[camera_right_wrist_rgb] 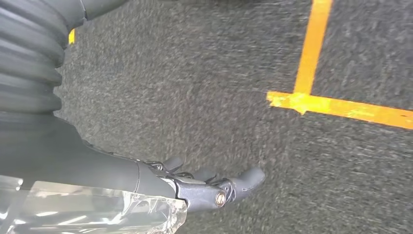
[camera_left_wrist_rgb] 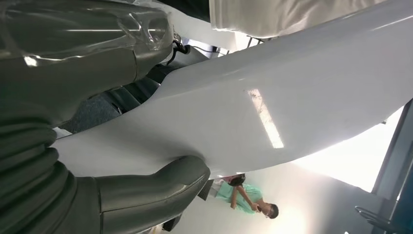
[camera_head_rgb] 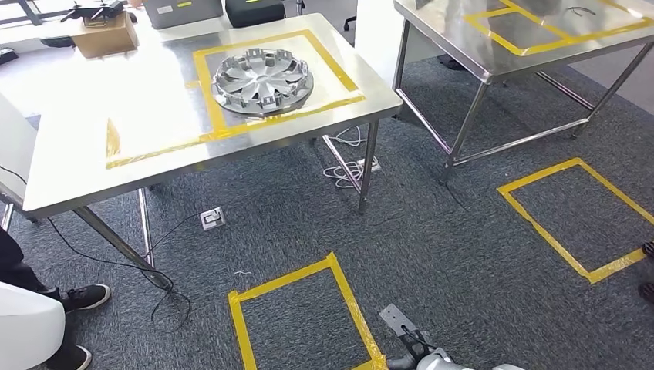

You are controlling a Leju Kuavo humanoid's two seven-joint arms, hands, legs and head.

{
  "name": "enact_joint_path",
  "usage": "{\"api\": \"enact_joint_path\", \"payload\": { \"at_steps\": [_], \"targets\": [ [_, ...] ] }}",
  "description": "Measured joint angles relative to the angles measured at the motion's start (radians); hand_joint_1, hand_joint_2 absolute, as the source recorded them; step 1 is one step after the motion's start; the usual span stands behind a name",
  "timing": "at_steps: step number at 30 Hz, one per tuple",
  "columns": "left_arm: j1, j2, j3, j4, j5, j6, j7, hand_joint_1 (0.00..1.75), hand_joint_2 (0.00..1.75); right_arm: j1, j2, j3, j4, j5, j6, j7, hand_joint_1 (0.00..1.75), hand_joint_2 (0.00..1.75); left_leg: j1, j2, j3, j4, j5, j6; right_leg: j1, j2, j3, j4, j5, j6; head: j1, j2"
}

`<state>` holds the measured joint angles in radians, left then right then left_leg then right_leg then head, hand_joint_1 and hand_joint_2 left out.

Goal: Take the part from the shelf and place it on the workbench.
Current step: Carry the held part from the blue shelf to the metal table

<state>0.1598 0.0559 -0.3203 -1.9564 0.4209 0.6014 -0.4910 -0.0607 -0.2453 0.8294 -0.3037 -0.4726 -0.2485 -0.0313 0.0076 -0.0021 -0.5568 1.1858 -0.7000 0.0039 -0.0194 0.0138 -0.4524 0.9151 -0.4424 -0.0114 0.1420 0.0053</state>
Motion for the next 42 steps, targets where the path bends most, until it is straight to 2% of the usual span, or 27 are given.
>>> {"api": "enact_joint_path", "payload": {
  "at_steps": [1, 2, 5, 6, 8, 10, 11, 13, 14, 15, 16, 18, 19, 20, 22, 25, 27, 29, 30, 31, 33, 34, 35, 36, 39, 41, 42],
  "targets": [
    [0.001, 0.0, 0.0, 0.0, -0.001, 0.0, 0.0, 1.75, 1.75, 0.0, 0.002, 0.0, 0.0, 0.0, 0.001, 0.0, 0.0, 1.75, 0.002, 0.0, -0.021, -0.037, -0.023, -0.001, -0.002, 0.003, 0.016, 0.001, -0.016, 0.004, 0.0, 0.0],
    [0.003, 0.001, 0.0, 0.001, -0.003, 0.0, 0.0, 1.75, 1.75, 0.002, 0.003, -0.001, 0.0, 0.0, 0.002, 0.0, 0.0, 1.75, 0.004, 0.0, -0.037, -0.087, 0.007, -0.001, -0.003, 0.005, 0.033, 0.0, -0.033, 0.008, 0.0, 0.0],
    [0.013, 0.002, -0.001, 0.007, -0.008, 0.0, 0.002, 1.75, 1.75, 0.007, 0.007, -0.002, 0.001, -0.001, 0.004, 0.0, 0.0, 1.75, -0.004, 0.0, -0.053, -0.209, 0.287, 0.012, -0.004, 0.011, 0.067, -0.001, -0.076, 0.026, 0.001, 0.0],
    [0.013, 0.003, -0.001, 0.008, -0.009, 0.001, 0.003, 1.75, 1.75, 0.009, 0.008, -0.003, 0.002, -0.002, 0.004, 0.0, 0.0, 1.75, -0.01, 0.0, -0.052, -0.22, 0.338, 0.02, -0.005, 0.013, 0.07, -0.004, -0.084, 0.034, 0.001, 0.0],
    [0.009, 0.003, -0.002, 0.008, -0.01, 0.0, 0.008, 1.75, 1.75, 0.01, 0.011, -0.008, 0.002, -0.009, 0.004, -0.001, 0.0, 1.75, -0.015, -0.003, -0.043, -0.225, 0.329, 0.035, -0.006, 0.01, 0.075, -0.015, -0.1, 0.05, 0.002, 0.0],
    [0.002, 0.004, -0.003, 0.008, -0.01, -0.001, 0.014, 1.75, 1.75, 0.013, 0.012, -0.018, 0.002, -0.024, 0.003, -0.006, 0.0, 1.75, -0.013, -0.005, -0.027, -0.239, 0.318, 0.047, -0.005, 0.001, 0.057, 0.024, -0.121, 0.053, 0.004, 0.0],
    [-0.003, 0.004, -0.005, 0.01, -0.008, -0.002, 0.018, 1.75, 1.75, 0.016, 0.013, -0.024, 0.002, -0.032, 0.002, -0.009, 0.0, 1.75, -0.012, -0.005, -0.019, -0.245, 0.313, 0.052, -0.003, -0.002, 0.02, 0.086, -0.141, 0.049, 0.005, 0.0],
    [-0.01, 0.005, -0.007, 0.018, -0.002, -0.002, 0.022, 1.75, 1.75, 0.026, 0.014, -0.032, 0.002, -0.038, 0.001, -0.015, 0.0, 1.75, -0.015, -0.007, -0.009, -0.247, 0.298, 0.059, -0.004, -0.004, -0.099, 0.255, -0.181, 0.043, 0.005, 0.0],
    [-0.011, 0.006, -0.007, 0.023, 0.003, -0.002, 0.022, 1.75, 1.75, 0.032, 0.016, -0.033, 0.002, -0.038, 0.001, -0.016, 0.0, 1.75, -0.016, -0.008, -0.002, -0.246, 0.289, 0.06, -0.004, -0.004, -0.155, 0.319, -0.186, 0.046, 0.005, 0.0],
    [-0.01, 0.006, -0.006, 0.028, 0.008, -0.002, 0.02, 1.75, 1.75, 0.037, 0.017, -0.034, 0.003, -0.037, 0.001, -0.016, 0.0, 1.75, -0.018, -0.01, 0.008, -0.246, 0.28, 0.06, -0.004, -0.004, -0.191, 0.343, -0.172, 0.052, 0.005, 0.0],
    [-0.01, 0.007, -0.006, 0.031, 0.012, -0.001, 0.019, 1.75, 1.75, 0.04, 0.018, -0.035, 0.003, -0.035, 0.001, -0.016, 0.0, 1.75, -0.019, -0.011, 0.02, -0.246, 0.27, 0.059, -0.004, -0.005, -0.206, 0.323, -0.137, 0.063, 0.005, 0.0],
    [-0.009, 0.009, -0.006, 0.036, 0.017, -0.001, 0.017, 1.75, 1.75, 0.043, 0.018, -0.036, 0.005, -0.033, 0.001, -0.016, 0.0, 1.75, -0.021, -0.012, 0.045, -0.246, 0.249, 0.055, 0.0, -0.007, -0.187, 0.182, -0.029, 0.078, 0.006, 0.0],
    [-0.008, 0.011, -0.006, 0.038, 0.019, -0.001, 0.016, 1.75, 1.75, 0.044, 0.018, -0.037, 0.006, -0.033, 0.001, -0.016, 0.0, 1.75, -0.023, -0.013, 0.054, -0.245, 0.237, 0.051, 0.004, -0.007, -0.171, 0.111, 0.018, 0.076, 0.005, 0.0],
    [-0.006, 0.014, -0.006, 0.04, 0.02, -0.001, 0.016, 1.75, 1.75, 0.046, 0.019, -0.038, 0.007, -0.033, 0.001, -0.015, 0.0, 1.75, -0.026, -0.014, 0.06, -0.243, 0.226, 0.047, 0.008, -0.008, -0.158, 0.062, 0.047, 0.066, 0.005, 0.0],
    [-0.001, 0.02, -0.006, 0.043, 0.022, -0.001, 0.014, 1.75, 1.75, 0.05, 0.021, -0.041, 0.008, -0.035, 0.003, -0.014, 0.0, 1.75, -0.029, -0.017, 0.069, -0.247, 0.211, 0.039, 0.013, -0.008, -0.145, 0.033, 0.059, 0.042, 0.003, 0.0],
    [0.004, 0.033, -0.007, 0.043, 0.022, 0.001, 0.014, 1.75, 1.75, 0.053, 0.029, -0.043, 0.009, -0.037, 0.014, -0.014, 0.0, 1.75, -0.025, -0.013, 0.073, -0.229, 0.185, 0.024, 0.002, -0.007, -0.114, 0.009, 0.052, 0.02, 0.001, 0.0],
    [0.008, 0.042, -0.007, 0.044, 0.023, 0.004, 0.015, 1.75, 1.75, 0.054, 0.034, -0.043, 0.011, -0.03, 0.028, -0.012, 0.0, 1.75, -0.02, -0.01, 0.017, -0.118, 0.134, 0.01, -0.001, -0.006, -0.088, -0.005, 0.043, 0.006, 0.0, 0.0],
    [0.015, 0.048, -0.006, 0.044, 0.023, 0.008, 0.016, 1.75, 1.75, 0.055, 0.037, -0.04, 0.013, -0.017, 0.041, -0.007, 0.0, 1.75, -0.012, -0.01, -0.074, 0.02, 0.098, -0.001, -0.003, -0.003, -0.067, -0.013, 0.027, 0.0, 0.0, 0.0],
    [0.018, 0.051, -0.006, 0.044, 0.023, 0.008, 0.017, 1.75, 1.75, 0.056, 0.038, -0.038, 0.013, -0.013, 0.044, -0.003, 0.0, 1.75, -0.008, -0.009, -0.106, 0.05, 0.111, -0.003, -0.004, -0.001, -0.054, -0.017, 0.016, 0.0, 0.0, 0.0],
    [0.02, 0.052, -0.006, 0.044, 0.023, 0.009, 0.019, 1.75, 1.75, 0.057, 0.039, -0.036, 0.014, -0.011, 0.046, 0.002, 0.0, 1.75, -0.006, -0.008, -0.12, 0.039, 0.15, -0.005, -0.005, 0.001, -0.037, -0.021, 0.004, 0.002, 0.0, 0.0],
    [0.02, 0.052, -0.006, 0.044, 0.018, 0.009, 0.022, 1.75, 1.75, 0.056, 0.039, -0.035, 0.014, -0.013, 0.044, 0.005, 0.0, 1.75, -0.004, -0.005, -0.103, -0.087, 0.279, -0.001, -0.006, 0.004, -0.001, -0.032, -0.02, 0.008, 0.0, 0.0],
    [0.02, 0.053, -0.006, 0.044, 0.013, 0.008, 0.023, 1.75, 1.75, 0.053, 0.04, -0.035, 0.014, -0.017, 0.042, 0.005, 0.0, 1.75, -0.005, -0.004, -0.085, -0.151, 0.331, 0.004, -0.003, 0.005, 0.016, -0.038, -0.03, 0.012, 0.0, 0.0],
    [0.019, 0.053, -0.006, 0.044, 0.007, 0.007, 0.026, 1.75, 1.75, 0.051, 0.04, -0.035, 0.014, -0.025, 0.037, 0.004, 0.0, 1.75, -0.007, -0.003, -0.071, -0.197, 0.363, 0.01, -0.001, 0.006, 0.028, -0.041, -0.04, 0.019, 0.0, 0.0],
    [0.017, 0.053, -0.005, 0.044, -0.001, 0.004, 0.029, 1.75, 1.75, 0.048, 0.041, -0.037, 0.014, -0.036, 0.032, 0.003, 0.0, 1.75, -0.01, -0.001, -0.063, -0.22, 0.372, 0.017, 0.0, 0.008, 0.037, -0.043, -0.047, 0.026, 0.0, 0.0],
    [-0.003, 0.055, -0.005, 0.044, -0.021, -0.012, 0.049, 1.75, 1.75, 0.043, 0.044, -0.054, 0.014, -0.078, 0.016, -0.004, 0.0, 1.75, -0.01, 0.006, -0.038, -0.239, 0.345, 0.035, 0.002, 0.006, 0.034, -0.019, -0.048, 0.043, 0.001, 0.0],
    [-0.021, 0.058, -0.005, 0.047, -0.03, -0.019, 0.057, 1.75, 1.75, 0.038, 0.048, -0.07, 0.014, -0.097, 0.013, -0.017, 0.0, 1.75, -0.003, 0.003, -0.005, -0.276, 0.323, 0.044, 0.0, 0.0, -0.021, 0.074, -0.056, 0.048, 0.002, 0.0],
    [-0.027, 0.06, -0.005, 0.052, -0.034, -0.021, 0.058, 1.75, 1.75, 0.037, 0.051, -0.076, 0.014, -0.103, 0.013, -0.025, 0.0, 1.75, -0.001, -0.001, 0.014, -0.291, 0.311, 0.048, -0.001, -0.003, -0.059, 0.141, -0.078, 0.046, 0.003, 0.0]
  ]
}}
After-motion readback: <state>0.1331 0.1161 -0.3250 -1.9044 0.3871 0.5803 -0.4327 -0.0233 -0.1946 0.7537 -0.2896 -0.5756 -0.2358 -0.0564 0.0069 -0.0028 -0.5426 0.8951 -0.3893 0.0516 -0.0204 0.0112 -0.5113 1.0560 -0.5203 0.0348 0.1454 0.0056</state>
